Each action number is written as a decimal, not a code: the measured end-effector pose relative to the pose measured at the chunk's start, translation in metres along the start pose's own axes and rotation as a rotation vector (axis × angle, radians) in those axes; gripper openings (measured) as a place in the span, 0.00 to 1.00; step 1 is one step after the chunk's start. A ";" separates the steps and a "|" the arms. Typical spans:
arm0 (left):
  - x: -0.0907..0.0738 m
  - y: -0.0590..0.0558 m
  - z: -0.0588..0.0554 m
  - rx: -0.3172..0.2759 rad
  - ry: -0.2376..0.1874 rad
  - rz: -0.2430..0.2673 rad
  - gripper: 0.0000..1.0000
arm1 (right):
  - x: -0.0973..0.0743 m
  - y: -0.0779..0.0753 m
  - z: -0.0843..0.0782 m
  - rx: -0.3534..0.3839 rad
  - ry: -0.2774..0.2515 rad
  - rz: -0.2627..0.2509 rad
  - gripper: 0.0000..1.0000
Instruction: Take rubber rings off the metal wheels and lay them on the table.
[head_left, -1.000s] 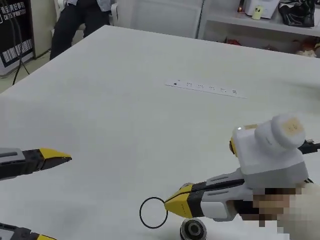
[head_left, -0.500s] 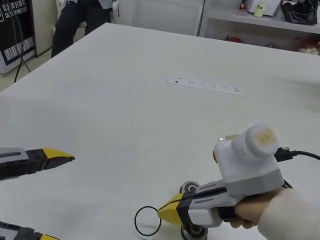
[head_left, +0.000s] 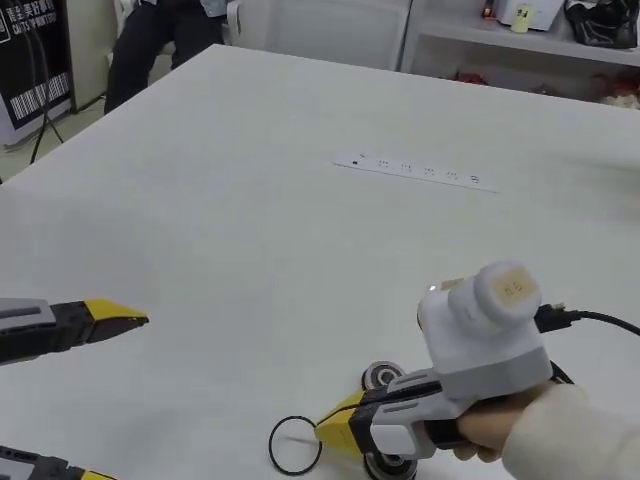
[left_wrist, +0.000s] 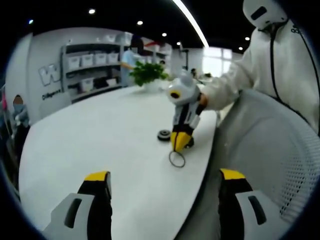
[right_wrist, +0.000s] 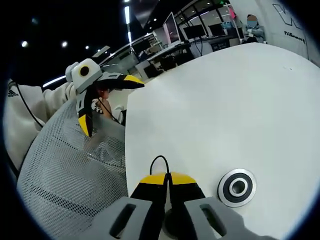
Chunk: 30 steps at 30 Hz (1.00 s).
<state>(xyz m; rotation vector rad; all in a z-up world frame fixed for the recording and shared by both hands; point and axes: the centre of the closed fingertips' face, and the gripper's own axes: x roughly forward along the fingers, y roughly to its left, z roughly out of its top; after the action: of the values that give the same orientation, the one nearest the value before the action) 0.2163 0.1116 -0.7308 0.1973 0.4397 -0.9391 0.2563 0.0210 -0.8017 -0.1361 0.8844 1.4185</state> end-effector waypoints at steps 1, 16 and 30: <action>0.000 0.000 0.000 0.002 0.000 0.001 0.89 | 0.000 0.000 0.000 0.000 0.001 -0.001 0.00; 0.000 0.001 0.000 -0.006 0.001 0.004 0.89 | 0.004 -0.004 -0.004 -0.012 0.012 -0.023 0.00; -0.001 0.002 0.001 -0.003 0.002 0.009 0.89 | 0.005 -0.006 -0.006 -0.024 0.017 -0.030 0.04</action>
<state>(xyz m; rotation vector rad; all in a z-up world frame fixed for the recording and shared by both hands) 0.2177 0.1133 -0.7293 0.1971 0.4416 -0.9291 0.2583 0.0210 -0.8111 -0.1791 0.8760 1.4019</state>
